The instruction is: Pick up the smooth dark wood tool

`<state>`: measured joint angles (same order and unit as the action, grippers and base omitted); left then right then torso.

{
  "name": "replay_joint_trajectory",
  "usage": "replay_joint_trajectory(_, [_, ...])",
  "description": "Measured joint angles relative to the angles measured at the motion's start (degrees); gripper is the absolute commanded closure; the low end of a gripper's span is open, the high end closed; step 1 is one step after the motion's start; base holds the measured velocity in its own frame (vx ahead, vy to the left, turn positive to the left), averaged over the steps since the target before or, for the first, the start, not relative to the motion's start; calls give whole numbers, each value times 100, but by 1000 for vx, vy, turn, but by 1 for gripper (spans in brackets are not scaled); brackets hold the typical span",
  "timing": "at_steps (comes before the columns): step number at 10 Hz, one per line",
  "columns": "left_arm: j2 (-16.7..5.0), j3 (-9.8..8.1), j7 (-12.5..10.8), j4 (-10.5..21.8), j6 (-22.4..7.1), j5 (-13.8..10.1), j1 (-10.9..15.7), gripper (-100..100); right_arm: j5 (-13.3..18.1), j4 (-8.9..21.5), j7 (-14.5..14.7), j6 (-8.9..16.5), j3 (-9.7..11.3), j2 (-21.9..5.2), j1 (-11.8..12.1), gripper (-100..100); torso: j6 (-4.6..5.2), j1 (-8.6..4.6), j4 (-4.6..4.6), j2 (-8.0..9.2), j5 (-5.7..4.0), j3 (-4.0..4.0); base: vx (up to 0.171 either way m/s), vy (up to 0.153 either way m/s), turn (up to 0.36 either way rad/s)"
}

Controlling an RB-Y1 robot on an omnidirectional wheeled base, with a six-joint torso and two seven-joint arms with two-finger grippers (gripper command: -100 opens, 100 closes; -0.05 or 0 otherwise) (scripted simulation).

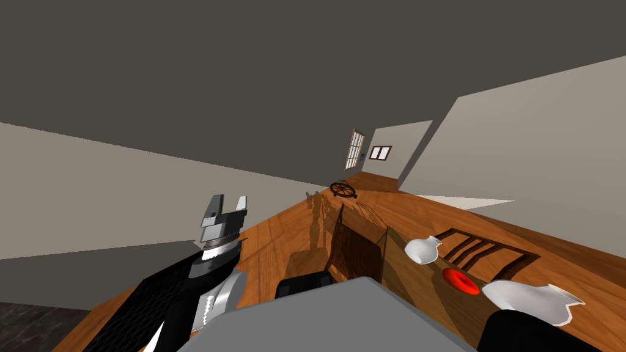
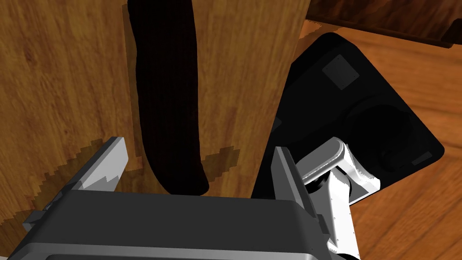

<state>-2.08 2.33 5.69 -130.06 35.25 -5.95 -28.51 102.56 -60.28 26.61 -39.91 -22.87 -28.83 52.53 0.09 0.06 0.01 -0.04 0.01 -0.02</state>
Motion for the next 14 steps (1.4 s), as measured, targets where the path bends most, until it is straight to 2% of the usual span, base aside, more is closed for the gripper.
replay_joint_trajectory(9, [0, 0, 0, 0, 0, 0, 0, 0, 1, 18, 14, 1, 6, -12, -16, -100, 0, -1, 0, 1, 0, 1, 1, 1, -3])
replay_joint_trajectory(10, [0, 0, 0, 0, 0, 0, 0, 0, 1, 18, 14, 1, 6, -12, -16, 0, 0, -1, 0, 1, 0, 1, 0, 0, 0])
replay_joint_trajectory(11, [0, 0, 0, 0, 0, 0, 0, 0, 1, 18, 14, 1, 6, -12, -16, -100, 0, -1, 0, 1, 0, 1, -47, 20, 61])
replay_joint_trajectory(13, [0, 0, 0, 0, 0, 0, 2, 0, -223, 185, -124, 118, 273, -247, -177, -100, -3, 0, 6, 29, 1, 16, -91, 8, 72])
replay_joint_trajectory(14, [0, 0, 0, 0, 0, 0, 1, 0, -239, 158, -251, 185, 415, -294, -195, -100, 1, 0, 7, 31, 0, 18, -77, 22, 65])
